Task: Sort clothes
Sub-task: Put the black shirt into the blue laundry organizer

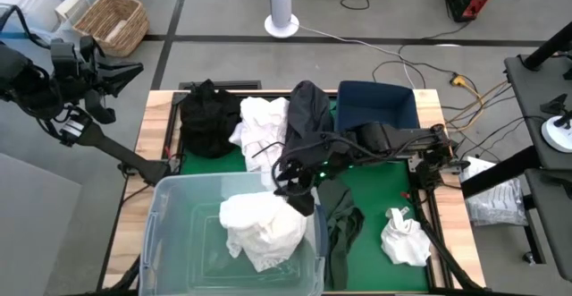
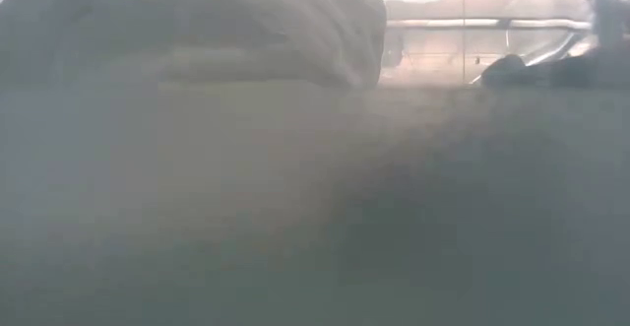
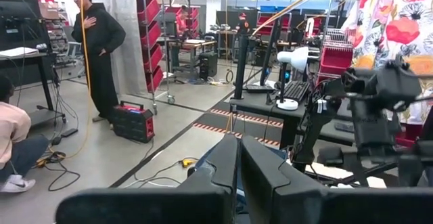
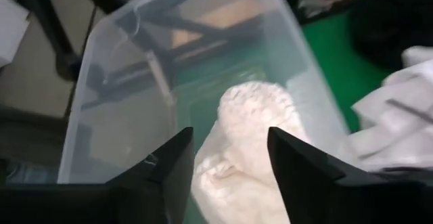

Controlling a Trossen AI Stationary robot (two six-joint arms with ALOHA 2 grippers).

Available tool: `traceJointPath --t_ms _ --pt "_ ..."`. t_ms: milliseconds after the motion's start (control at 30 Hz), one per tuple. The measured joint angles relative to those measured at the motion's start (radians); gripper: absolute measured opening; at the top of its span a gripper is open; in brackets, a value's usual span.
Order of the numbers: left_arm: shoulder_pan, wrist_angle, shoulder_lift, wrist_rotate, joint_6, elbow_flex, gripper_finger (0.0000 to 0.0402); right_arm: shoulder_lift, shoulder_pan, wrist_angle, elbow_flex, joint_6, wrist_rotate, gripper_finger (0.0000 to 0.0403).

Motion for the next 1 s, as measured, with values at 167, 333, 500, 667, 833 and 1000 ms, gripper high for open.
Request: traceJointPath --t_ms 167,333,500,667,833,1000 --pt "0.0 -0.007 0.004 0.006 0.003 0.0 0.0 -0.05 0.0 -0.03 0.0 -0.015 0.115 0.0136" --pt "0.0 -0.051 0.008 0.008 0.004 -0.001 0.0 -0.109 0.0 -0.144 0.001 0.014 0.216 0.0101" --pt "0.0 -0.079 0.018 0.01 0.007 -0.001 0.0 -0.157 -0.002 -0.306 0.001 0.073 0.333 0.0071" --pt "0.0 -0.117 0.023 0.018 -0.005 -0.005 0.0 -0.182 -0.03 -0.385 0.0 0.135 0.412 0.0052" --pt "0.0 -0.132 0.024 0.106 -0.059 -0.008 0.0 -0.198 -0.09 -0.397 0.0 0.167 0.435 0.0048" --pt "0.0 -0.147 0.036 0.213 -0.086 -0.008 0.0 -0.199 -0.163 -0.44 0.0 0.133 0.435 0.0056"
